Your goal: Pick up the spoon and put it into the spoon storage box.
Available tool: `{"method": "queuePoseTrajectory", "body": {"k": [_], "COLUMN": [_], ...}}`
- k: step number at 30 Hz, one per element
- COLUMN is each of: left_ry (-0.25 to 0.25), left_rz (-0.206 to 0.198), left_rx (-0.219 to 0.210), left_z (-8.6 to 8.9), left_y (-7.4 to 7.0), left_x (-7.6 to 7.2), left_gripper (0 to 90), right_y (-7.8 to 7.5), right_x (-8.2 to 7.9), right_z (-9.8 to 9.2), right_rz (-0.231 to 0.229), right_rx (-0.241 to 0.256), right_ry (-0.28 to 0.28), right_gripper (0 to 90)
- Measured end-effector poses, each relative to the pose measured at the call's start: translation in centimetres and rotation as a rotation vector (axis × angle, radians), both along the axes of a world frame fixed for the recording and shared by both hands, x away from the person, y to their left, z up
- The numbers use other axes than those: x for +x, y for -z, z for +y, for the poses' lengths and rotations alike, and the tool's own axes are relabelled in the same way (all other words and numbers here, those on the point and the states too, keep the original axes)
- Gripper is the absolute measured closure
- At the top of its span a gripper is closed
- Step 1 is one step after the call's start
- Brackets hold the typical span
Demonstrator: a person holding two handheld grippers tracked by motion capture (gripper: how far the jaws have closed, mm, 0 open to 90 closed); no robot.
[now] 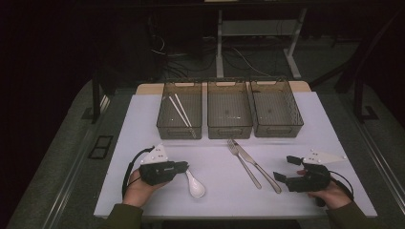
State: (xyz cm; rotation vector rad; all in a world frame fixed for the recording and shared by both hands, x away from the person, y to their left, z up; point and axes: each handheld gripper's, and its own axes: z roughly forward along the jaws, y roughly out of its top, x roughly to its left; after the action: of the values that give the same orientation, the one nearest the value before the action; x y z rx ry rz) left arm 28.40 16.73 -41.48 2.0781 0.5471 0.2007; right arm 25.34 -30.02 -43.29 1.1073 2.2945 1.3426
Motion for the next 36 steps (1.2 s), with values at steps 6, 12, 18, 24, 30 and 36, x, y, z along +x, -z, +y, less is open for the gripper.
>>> {"method": "queuePoseTrajectory", "body": {"k": [6,12,18,24,30,36], "left_ry": [0.023,0.040,0.043,0.013,0.008,0.000], "left_rz": [0.009,0.033,0.072,0.085,0.097,0.102], "left_rx": [0.055,0.104,0.189,0.215,0.240,0.260], "left_z": [-1.0,-2.5,-3.2,-2.9,-2.5,-2.1], "left_y": [0.5,1.2,2.4,2.6,2.8,2.6], "left_x": [1.7,3.8,4.8,4.7,4.6,4.2], "left_gripper": [88.6,88.7,88.7,88.8,88.8,88.8], "right_y": [0.1,0.1,0.1,0.0,0.0,-0.1], "right_x": [0.0,0.0,0.1,0.1,0.1,0.1], "right_z": [0.0,-0.1,-0.2,-0.2,-0.3,-0.4], "right_rz": [0.007,0.013,0.010,0.009,0.014,0.014], "right_rx": [0.002,0.004,0.006,0.006,0.008,0.008], "right_ry": [0.003,0.009,0.013,0.015,0.019,0.027], "right_gripper": [15.6,15.6,15.6,15.6,15.6,15.6]}}
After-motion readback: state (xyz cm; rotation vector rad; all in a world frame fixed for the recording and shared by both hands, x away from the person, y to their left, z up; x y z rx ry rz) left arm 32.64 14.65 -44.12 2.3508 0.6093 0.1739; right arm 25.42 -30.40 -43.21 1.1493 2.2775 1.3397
